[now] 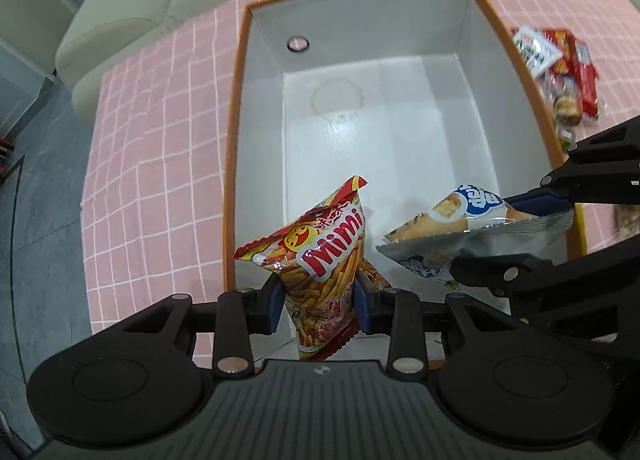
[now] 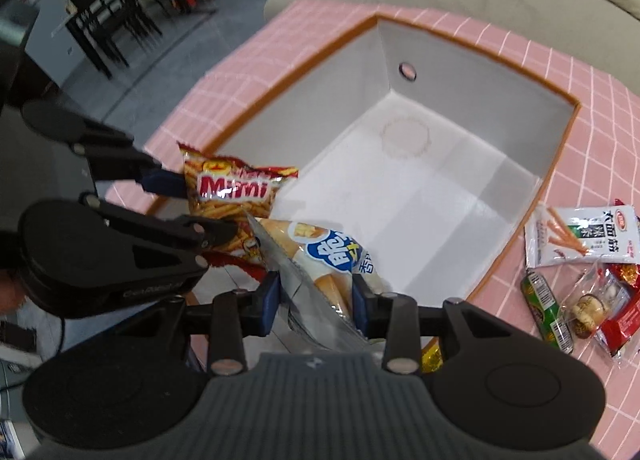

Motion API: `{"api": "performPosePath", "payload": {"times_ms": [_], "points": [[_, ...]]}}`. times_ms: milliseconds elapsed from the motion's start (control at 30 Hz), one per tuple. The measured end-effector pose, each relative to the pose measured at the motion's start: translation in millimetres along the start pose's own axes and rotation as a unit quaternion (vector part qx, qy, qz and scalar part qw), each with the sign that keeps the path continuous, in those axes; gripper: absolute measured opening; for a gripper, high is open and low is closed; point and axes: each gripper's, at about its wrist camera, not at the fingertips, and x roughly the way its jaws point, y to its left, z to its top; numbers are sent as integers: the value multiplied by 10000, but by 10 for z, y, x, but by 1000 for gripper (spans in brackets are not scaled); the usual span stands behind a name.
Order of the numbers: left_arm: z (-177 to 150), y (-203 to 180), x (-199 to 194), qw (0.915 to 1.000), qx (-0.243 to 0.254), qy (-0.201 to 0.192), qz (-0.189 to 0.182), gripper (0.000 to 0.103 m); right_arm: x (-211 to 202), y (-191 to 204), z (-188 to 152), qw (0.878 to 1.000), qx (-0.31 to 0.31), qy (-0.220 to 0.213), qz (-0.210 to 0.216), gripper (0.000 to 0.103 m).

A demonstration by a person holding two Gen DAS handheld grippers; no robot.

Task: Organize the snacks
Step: 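Carry both bags over the box and open both tools to drop them inside, then withdraw both tools from the box back toward the remaining snacks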

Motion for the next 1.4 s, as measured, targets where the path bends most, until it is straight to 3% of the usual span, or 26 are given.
{"api": "performPosePath", "payload": {"times_ms": [467,567,767,933,1400], "points": [[34,-13,219,9990,150,424,43,39,235,125,4,9971,-604,328,-322,36],[17,-9,205,9989,153,443,87,41,213,131,8,9972,-593,308,-345,47],[-26,5,111,9990,187,391,139,53,101,126,-5,9978,-506,259,-350,68],[-66,24,-3,9990,206,302,247,61,-46,114,-6,9984,-435,118,-350,72],[-123,-57,-549,9977,388,-259,490,69,-660,-14,-134,9983,-88,-534,-233,79]]}}
